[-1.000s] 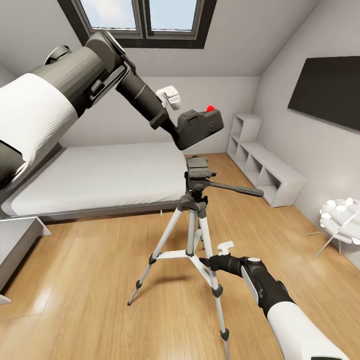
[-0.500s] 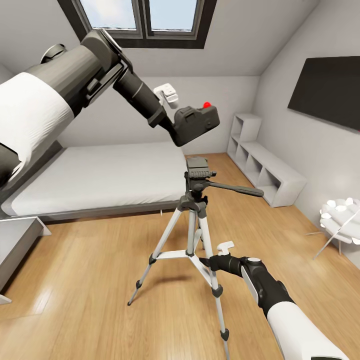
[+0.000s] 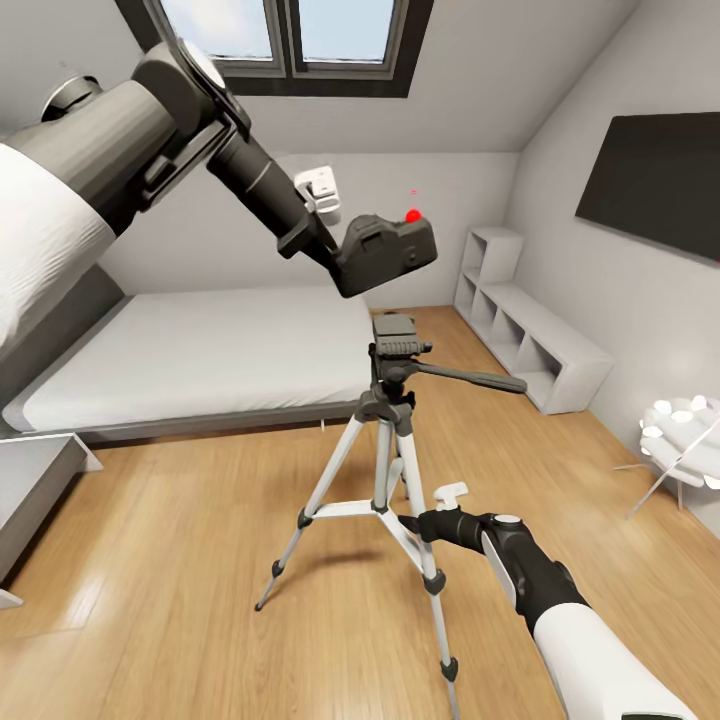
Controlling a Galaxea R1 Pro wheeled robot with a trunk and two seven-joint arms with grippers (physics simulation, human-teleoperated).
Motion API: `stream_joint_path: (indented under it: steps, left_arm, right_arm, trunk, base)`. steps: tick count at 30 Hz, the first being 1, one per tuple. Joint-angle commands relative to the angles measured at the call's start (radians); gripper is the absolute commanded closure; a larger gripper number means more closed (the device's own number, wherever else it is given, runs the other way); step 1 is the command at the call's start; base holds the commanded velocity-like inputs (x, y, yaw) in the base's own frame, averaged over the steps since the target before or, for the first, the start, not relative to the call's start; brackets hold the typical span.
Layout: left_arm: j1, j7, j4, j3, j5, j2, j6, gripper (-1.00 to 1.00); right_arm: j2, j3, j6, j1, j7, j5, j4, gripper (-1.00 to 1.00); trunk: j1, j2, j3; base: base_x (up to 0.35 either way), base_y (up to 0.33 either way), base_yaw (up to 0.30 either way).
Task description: Attach the digital camera to the camera tripod in the bedroom.
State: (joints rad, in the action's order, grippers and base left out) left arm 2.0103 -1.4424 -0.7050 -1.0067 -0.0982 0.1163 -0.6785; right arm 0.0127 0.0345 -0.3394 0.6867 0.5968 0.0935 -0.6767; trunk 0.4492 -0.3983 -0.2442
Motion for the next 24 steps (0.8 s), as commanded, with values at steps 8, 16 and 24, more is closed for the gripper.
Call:
stream_joint_path:
  steps: [8, 16, 24]
  left_arm:
    - [-0.025, 0.008, 0.000, -0.017, -0.009, 0.000, -0.007, 1.00]
    - [-0.052, 0.024, -0.022, 0.003, 0.012, 0.018, -0.049, 1.00]
    - [-0.070, 0.015, -0.028, 0.036, -0.016, 0.009, -0.054, 1.00]
  right_arm:
    - [0.001, 0.004, 0.005, 0.001, 0.006, 0.049, 0.005, 1.00]
    - [-0.001, 0.004, -0.001, 0.001, 0.002, -0.017, 0.012, 1.00]
    - [-0.001, 0.003, -0.002, 0.001, 0.001, -0.010, 0.011, 1.00]
  trunk:
    - [0.001, -0.002, -0.002]
    - [0.001, -0.002, -0.002]
    - [0.001, -0.002, -0.002]
  base:
    - [0.000, 0.000, 0.000]
    - [0.000, 0.000, 0.000]
    - [0.000, 0.000, 0.000]
